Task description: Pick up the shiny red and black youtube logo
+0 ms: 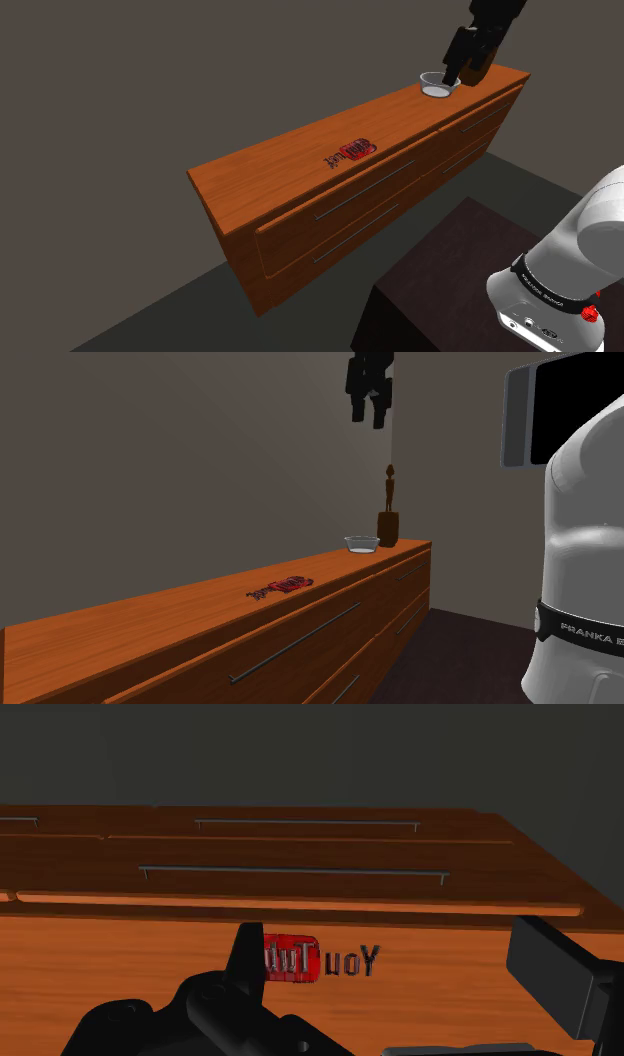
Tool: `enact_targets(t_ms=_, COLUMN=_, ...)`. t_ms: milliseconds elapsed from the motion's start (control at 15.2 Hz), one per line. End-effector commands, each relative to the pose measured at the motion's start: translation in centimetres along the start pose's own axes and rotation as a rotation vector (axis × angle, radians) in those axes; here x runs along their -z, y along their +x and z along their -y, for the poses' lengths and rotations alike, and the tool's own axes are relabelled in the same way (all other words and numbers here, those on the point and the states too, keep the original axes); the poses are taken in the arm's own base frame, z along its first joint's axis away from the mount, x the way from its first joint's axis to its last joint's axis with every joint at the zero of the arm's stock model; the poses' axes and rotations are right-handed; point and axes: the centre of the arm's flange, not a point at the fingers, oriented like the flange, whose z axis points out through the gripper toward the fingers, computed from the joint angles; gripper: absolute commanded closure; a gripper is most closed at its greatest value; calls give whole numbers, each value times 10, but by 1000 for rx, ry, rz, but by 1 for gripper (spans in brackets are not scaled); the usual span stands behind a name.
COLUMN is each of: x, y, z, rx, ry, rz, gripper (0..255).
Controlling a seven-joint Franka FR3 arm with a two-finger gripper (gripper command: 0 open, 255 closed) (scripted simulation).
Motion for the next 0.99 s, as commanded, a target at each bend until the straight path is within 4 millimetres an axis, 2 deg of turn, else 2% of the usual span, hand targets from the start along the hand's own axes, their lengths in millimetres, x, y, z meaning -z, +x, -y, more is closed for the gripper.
enact_targets(t_ms=0, x=0, y=0, z=0, rx=0, ry=0, rz=0, gripper=0)
enact_targets(t_ms=924, x=-154, y=101, z=24, rx=-72, ry=40, rz=22, gripper=0)
